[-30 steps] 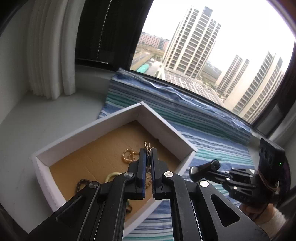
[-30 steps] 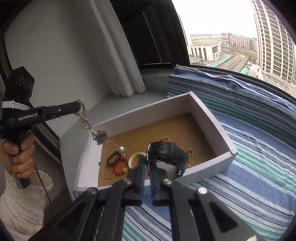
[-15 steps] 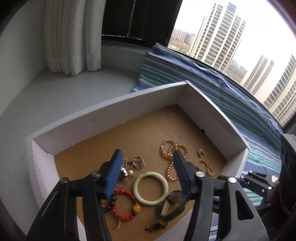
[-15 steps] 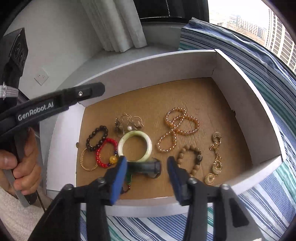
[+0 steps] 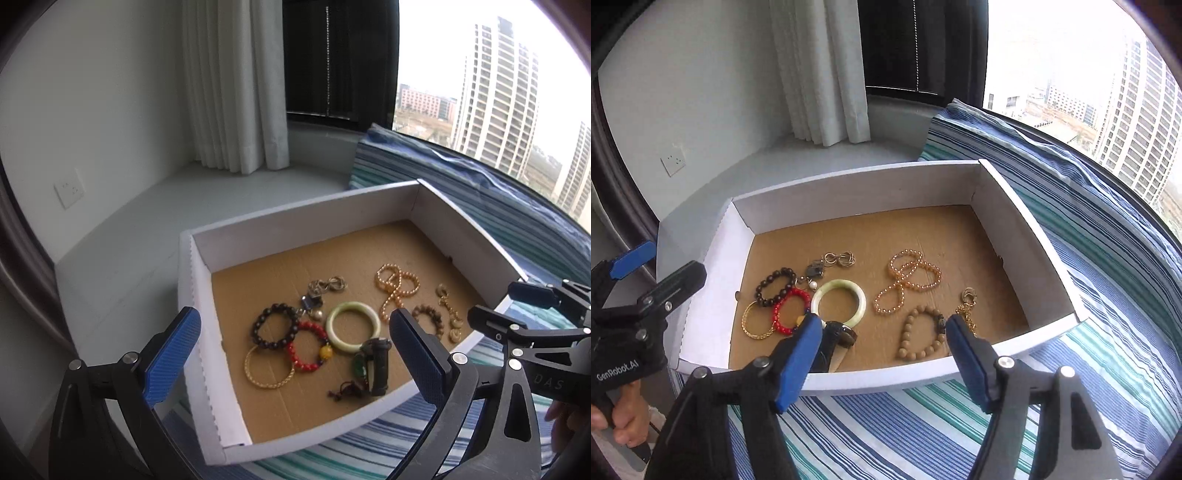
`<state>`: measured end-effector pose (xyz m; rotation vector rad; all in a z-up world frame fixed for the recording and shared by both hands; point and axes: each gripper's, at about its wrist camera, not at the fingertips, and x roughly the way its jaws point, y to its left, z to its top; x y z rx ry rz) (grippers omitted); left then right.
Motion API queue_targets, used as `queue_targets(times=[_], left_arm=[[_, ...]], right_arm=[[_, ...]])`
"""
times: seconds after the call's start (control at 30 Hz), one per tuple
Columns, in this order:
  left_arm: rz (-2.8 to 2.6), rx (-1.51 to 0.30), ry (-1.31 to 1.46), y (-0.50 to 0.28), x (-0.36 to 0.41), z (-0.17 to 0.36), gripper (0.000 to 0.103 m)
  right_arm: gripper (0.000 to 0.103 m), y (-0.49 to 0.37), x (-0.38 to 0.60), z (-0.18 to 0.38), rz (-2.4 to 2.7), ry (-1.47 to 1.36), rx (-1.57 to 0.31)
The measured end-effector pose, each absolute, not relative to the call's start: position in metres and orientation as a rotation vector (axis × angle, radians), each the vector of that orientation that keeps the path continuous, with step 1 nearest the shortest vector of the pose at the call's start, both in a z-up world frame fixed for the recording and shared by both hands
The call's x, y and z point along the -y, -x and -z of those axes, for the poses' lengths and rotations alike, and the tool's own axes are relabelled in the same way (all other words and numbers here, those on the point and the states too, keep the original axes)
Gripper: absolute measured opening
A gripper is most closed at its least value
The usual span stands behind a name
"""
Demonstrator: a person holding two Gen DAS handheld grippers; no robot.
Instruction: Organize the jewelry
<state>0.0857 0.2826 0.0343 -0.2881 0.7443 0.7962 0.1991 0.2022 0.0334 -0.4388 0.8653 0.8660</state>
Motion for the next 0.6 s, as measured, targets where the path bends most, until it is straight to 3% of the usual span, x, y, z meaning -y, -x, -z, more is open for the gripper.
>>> queue_targets(times=[0.17, 0.6], left_arm=[[-0.83, -0.857, 0.322, -0.08, -0.28, -0.034, 0.102], [-0.852, -0.84, 0.373, -0.076, -0.287, -0.037, 0.102]], right_arm=[[0.071, -0.186, -0.21, -0.037, -0.855, 0.499, -0.835], [0.071, -0.178, -0.222, -0.037, -0.843, 0.5, -0.832]])
